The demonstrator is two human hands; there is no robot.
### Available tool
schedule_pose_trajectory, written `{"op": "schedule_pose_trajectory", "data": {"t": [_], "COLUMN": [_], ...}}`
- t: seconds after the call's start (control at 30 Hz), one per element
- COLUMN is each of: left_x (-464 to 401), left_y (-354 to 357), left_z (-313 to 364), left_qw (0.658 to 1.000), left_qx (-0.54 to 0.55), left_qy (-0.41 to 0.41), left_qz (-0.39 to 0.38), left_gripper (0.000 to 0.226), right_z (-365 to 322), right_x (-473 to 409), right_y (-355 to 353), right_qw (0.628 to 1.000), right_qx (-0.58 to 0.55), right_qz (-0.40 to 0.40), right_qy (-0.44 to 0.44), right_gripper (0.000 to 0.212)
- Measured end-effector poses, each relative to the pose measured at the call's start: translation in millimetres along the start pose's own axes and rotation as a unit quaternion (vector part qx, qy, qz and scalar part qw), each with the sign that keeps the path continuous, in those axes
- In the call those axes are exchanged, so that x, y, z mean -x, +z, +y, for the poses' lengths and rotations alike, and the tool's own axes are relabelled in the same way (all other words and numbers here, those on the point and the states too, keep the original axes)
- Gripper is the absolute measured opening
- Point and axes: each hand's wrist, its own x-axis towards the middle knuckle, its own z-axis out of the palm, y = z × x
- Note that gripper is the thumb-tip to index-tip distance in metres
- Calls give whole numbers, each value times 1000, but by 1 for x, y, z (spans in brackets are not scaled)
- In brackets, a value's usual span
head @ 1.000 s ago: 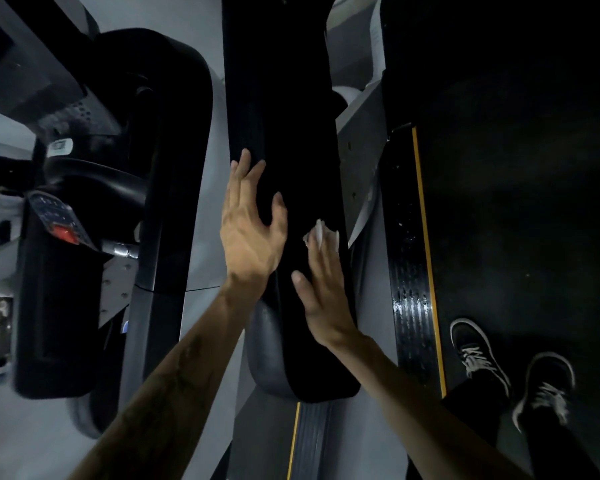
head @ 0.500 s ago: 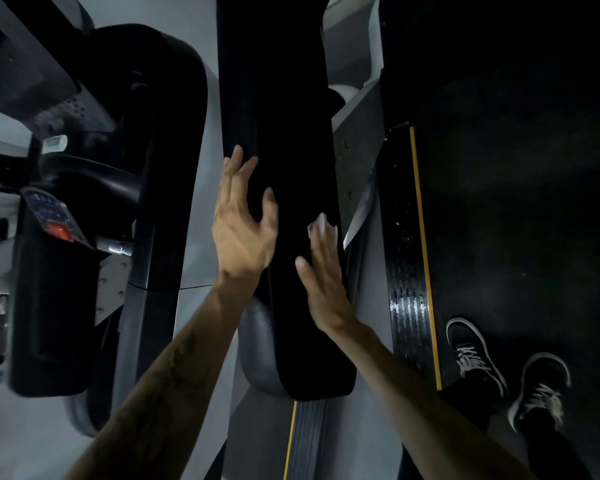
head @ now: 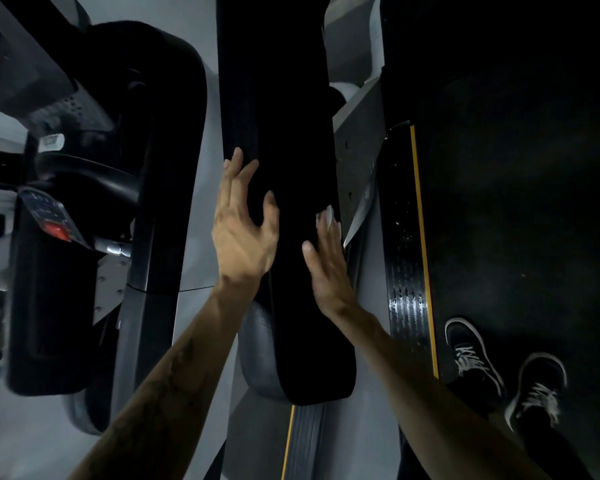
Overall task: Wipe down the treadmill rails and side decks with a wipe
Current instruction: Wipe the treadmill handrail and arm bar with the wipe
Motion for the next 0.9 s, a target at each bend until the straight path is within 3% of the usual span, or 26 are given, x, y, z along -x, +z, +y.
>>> {"op": "schedule_pose_trajectory", "data": {"t": [0.2,0.4,0.57,0.67,0.8,0.9], "left_x": [0,-1,-1,-1,-2,-2], "left_y": [1,1,0,0,1,1], "left_z": [0,1,2,2,2,1], "left_qw": [1000,1000,1000,1000,1000,1000], "left_qx": [-11,-14,-8,-9,-12,-12], "left_qy": [1,-1,0,-1,0,0], "left_qz": [0,1,1,3,6,5], "left_gripper": [43,43,43,43,43,43], "right_z": [-25,-4,3,-4,-5,3], "right_x": [15,-37,-3,19,-2,-32], "right_y": [9,-11,-5,2,3,-1], "right_qw": [999,996,991,993,999,999], "right_qx": [13,-56,-72,-73,-37,-46], "right_qz": [9,-31,-26,-29,7,7], "right_qy": [-45,54,107,87,-16,22], "right_gripper": [78,75,71,72,72,70]}}
